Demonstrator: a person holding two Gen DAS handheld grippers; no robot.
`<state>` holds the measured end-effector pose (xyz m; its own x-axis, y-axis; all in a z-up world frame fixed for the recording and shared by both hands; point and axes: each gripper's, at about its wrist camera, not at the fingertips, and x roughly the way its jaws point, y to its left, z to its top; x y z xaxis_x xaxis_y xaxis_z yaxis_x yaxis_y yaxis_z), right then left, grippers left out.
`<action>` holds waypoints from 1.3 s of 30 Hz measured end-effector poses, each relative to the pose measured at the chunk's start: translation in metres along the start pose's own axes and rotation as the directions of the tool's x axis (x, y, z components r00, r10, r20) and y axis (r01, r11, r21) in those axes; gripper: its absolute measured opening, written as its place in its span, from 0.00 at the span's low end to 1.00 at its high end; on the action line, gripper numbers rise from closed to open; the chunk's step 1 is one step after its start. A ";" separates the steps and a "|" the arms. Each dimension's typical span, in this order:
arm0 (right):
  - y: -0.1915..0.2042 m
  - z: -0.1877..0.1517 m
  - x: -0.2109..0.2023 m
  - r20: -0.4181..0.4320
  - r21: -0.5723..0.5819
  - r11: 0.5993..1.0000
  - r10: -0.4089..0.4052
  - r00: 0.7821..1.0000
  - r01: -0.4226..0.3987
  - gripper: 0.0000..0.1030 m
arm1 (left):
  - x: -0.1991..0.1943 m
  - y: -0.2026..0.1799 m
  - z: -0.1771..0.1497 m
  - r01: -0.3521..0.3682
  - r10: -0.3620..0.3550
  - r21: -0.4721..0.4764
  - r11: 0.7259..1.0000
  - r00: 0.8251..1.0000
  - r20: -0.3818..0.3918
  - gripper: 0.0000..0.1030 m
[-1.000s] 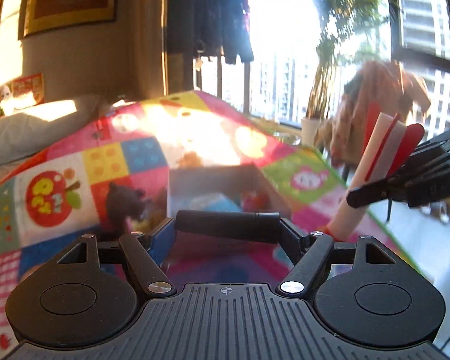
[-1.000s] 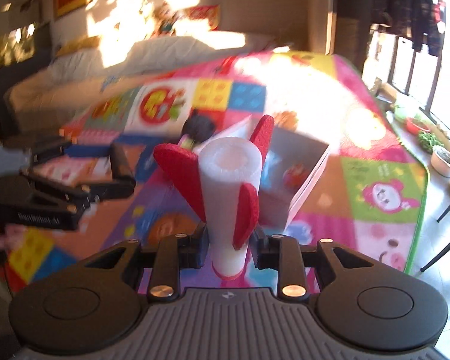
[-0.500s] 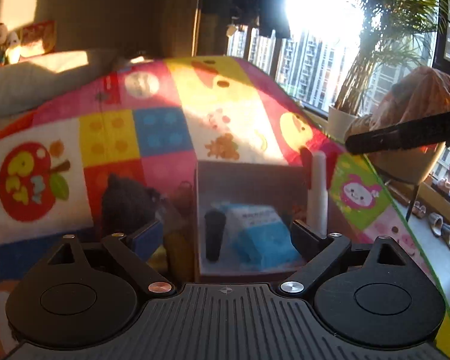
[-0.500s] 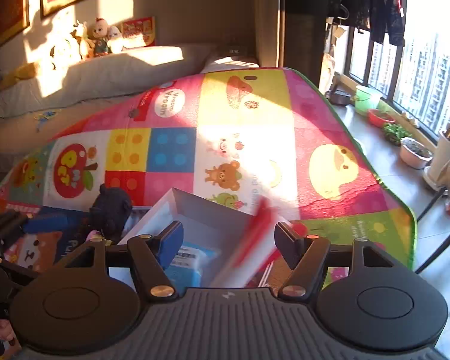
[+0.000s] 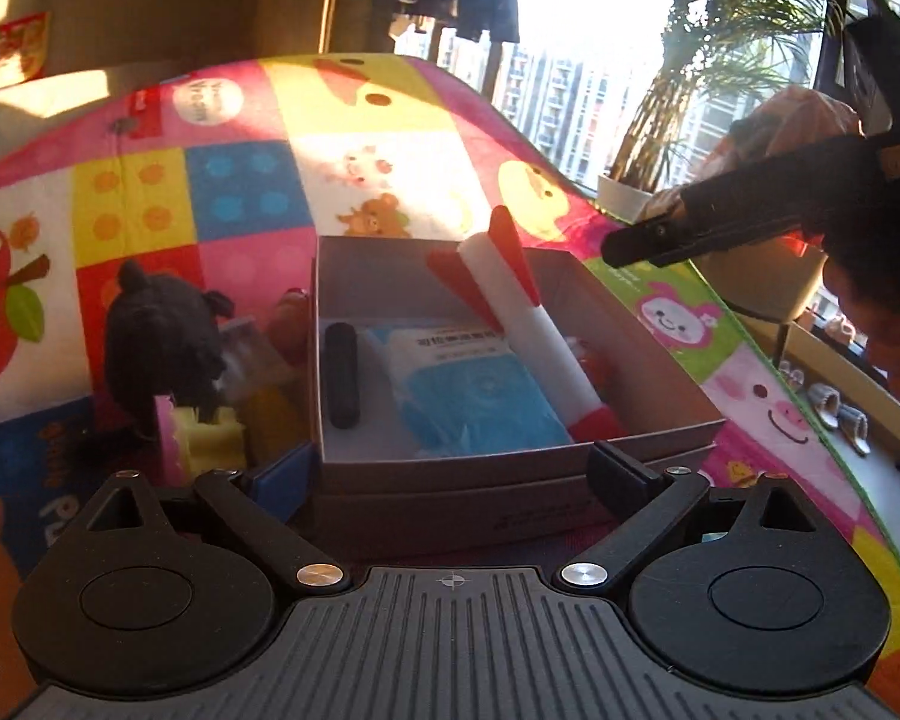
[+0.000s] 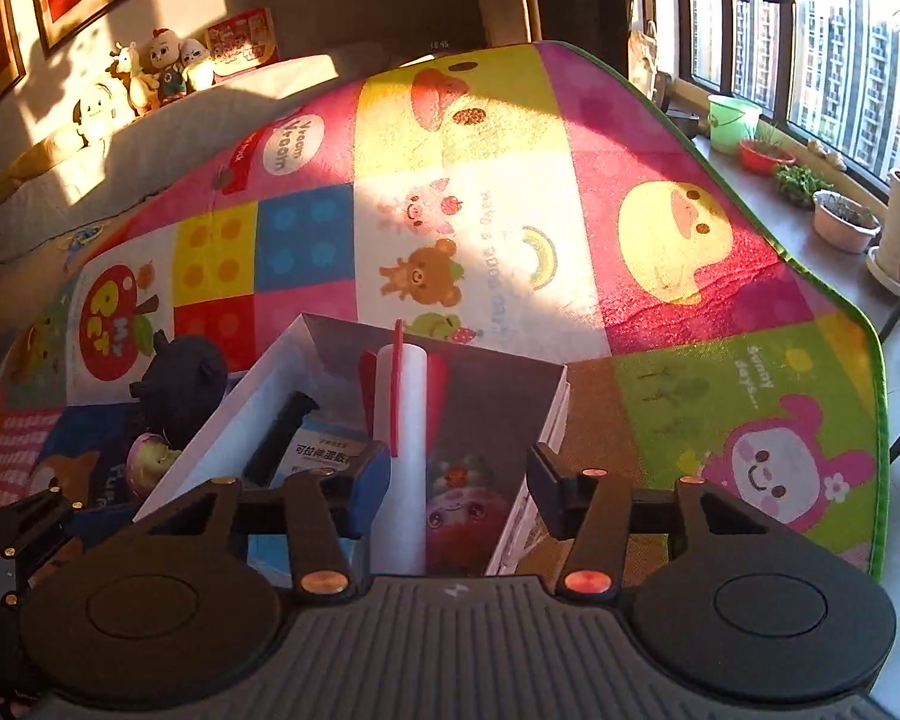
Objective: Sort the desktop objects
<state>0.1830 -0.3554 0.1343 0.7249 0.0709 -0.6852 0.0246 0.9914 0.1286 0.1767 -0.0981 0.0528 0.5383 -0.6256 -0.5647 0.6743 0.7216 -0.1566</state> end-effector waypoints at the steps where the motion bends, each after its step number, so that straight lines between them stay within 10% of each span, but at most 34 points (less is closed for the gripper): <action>1: 0.005 0.001 -0.001 0.004 -0.012 1.000 0.004 1.000 -0.004 0.49 | -0.001 -0.003 -0.002 0.012 -0.012 0.003 1.000 1.000 0.002 0.96; 7: 0.032 0.008 0.015 0.003 -0.089 0.996 -0.024 1.000 0.024 0.49 | -0.023 -0.021 -0.022 0.152 -0.152 -0.004 0.988 0.988 -0.034 0.96; 11: 0.033 0.008 0.057 0.034 -0.121 0.981 -0.151 0.988 0.154 0.47 | -0.045 -0.013 -0.039 -0.070 0.069 -0.005 0.998 0.995 -0.071 0.96; 15: 0.026 0.008 0.103 -0.173 -0.018 1.000 -0.020 0.985 0.017 0.36 | -0.070 0.019 -0.052 -0.271 0.266 -0.046 0.961 0.960 -0.091 0.98; 19: 0.056 0.013 0.067 -0.068 -0.148 0.988 -0.053 0.996 0.042 0.42 | -0.082 0.056 -0.059 -0.368 0.354 -0.122 0.922 0.927 -0.124 0.98; 25: 0.129 0.052 0.068 -0.065 -0.151 0.984 0.088 0.994 -0.097 0.67 | -0.084 0.076 -0.060 -0.366 0.334 -0.226 0.903 0.928 -0.169 0.98; 29: 0.177 0.075 0.132 -0.139 -0.211 0.977 -0.019 0.990 -0.011 0.32 | -0.103 0.075 -0.068 -0.364 0.349 -0.233 0.902 0.931 -0.107 0.99; 35: 0.137 0.104 0.203 -0.234 -0.164 0.954 -0.285 0.929 0.251 0.31 | -0.119 0.089 -0.073 -0.362 0.357 -0.303 0.881 0.931 -0.075 1.00; 39: 0.097 0.090 0.201 -0.349 -0.109 0.972 -0.233 0.908 0.208 0.32 | -0.114 0.094 -0.074 -0.351 0.339 -0.318 0.881 0.936 -0.097 1.00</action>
<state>0.3926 -0.2549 0.0737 0.4125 -0.1285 -0.9019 0.0993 0.9904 -0.0957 0.1411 0.0629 0.0422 0.6832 -0.3124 -0.6601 0.2438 0.9496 -0.1971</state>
